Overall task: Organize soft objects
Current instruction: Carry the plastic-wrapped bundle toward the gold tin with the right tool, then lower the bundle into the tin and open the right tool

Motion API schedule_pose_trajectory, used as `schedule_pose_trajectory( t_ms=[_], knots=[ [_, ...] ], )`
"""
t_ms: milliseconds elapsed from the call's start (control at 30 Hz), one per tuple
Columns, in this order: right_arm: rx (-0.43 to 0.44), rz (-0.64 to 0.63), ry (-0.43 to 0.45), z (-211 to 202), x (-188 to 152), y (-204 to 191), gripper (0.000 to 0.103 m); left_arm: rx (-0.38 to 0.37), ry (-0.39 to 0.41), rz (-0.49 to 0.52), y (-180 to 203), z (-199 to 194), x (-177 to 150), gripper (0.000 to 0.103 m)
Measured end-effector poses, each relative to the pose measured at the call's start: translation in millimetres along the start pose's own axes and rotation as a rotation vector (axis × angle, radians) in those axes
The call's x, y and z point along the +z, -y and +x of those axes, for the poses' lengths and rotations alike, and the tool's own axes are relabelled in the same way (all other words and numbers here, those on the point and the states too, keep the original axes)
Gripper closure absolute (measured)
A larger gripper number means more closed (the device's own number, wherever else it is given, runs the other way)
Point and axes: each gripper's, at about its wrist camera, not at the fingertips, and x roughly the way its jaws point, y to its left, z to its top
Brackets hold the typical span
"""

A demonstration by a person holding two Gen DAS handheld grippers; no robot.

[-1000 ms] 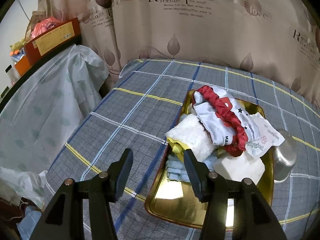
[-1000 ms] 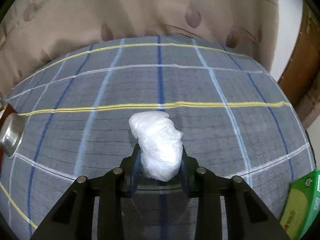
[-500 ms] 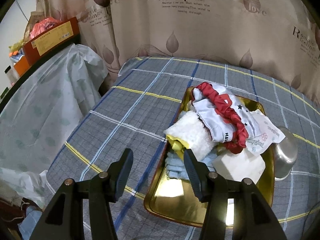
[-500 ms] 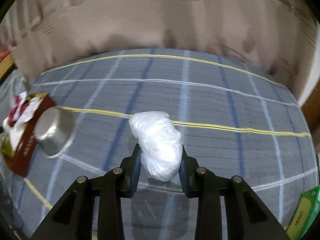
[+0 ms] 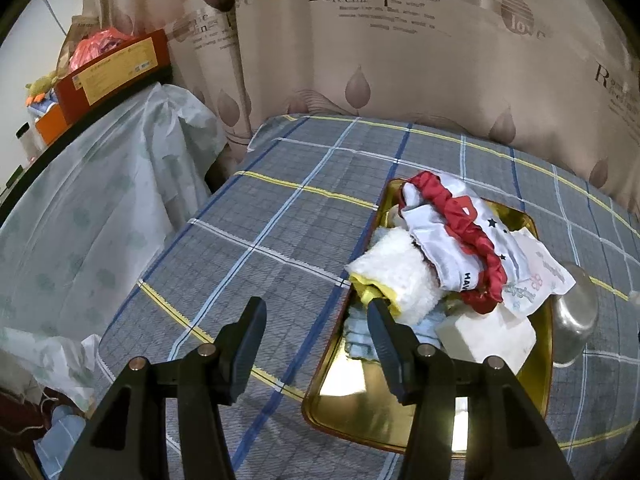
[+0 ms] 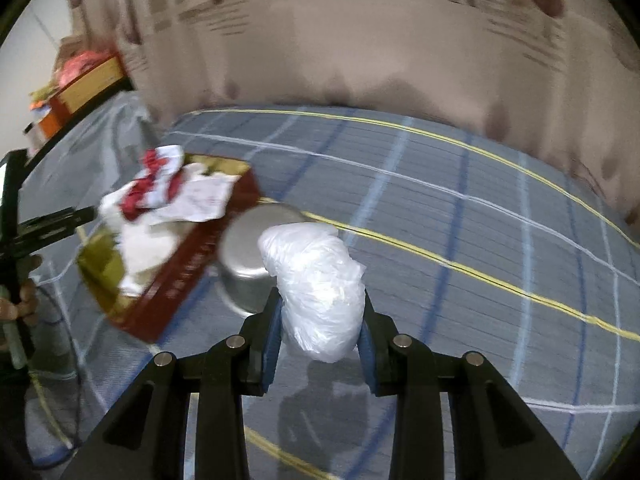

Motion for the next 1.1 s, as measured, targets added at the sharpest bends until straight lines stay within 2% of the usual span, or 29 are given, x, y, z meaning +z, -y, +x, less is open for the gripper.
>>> schedule_pose_trajectory(
  t_ms=[167, 467, 700, 1100],
  knots=[
    [0.054, -0.059, 0.009, 3, 7, -34, 0.072, 0.003, -0.003, -0.013, -4, -1, 1, 0.049],
    [0.115, -0.112, -0.006, 10, 9, -73, 0.072, 0.018, -0.012, -0.024, -10, -1, 2, 0.049],
    [0.171, -0.158, -0.016, 20, 13, -109, 0.072, 0.033, -0.018, 0.008, -11, -4, 1, 0.049],
    [0.198, -0.203, -0.059, 50, 14, -146, 0.073, 0.03, -0.03, 0.01, -19, -6, -4, 0.049]
  ],
)
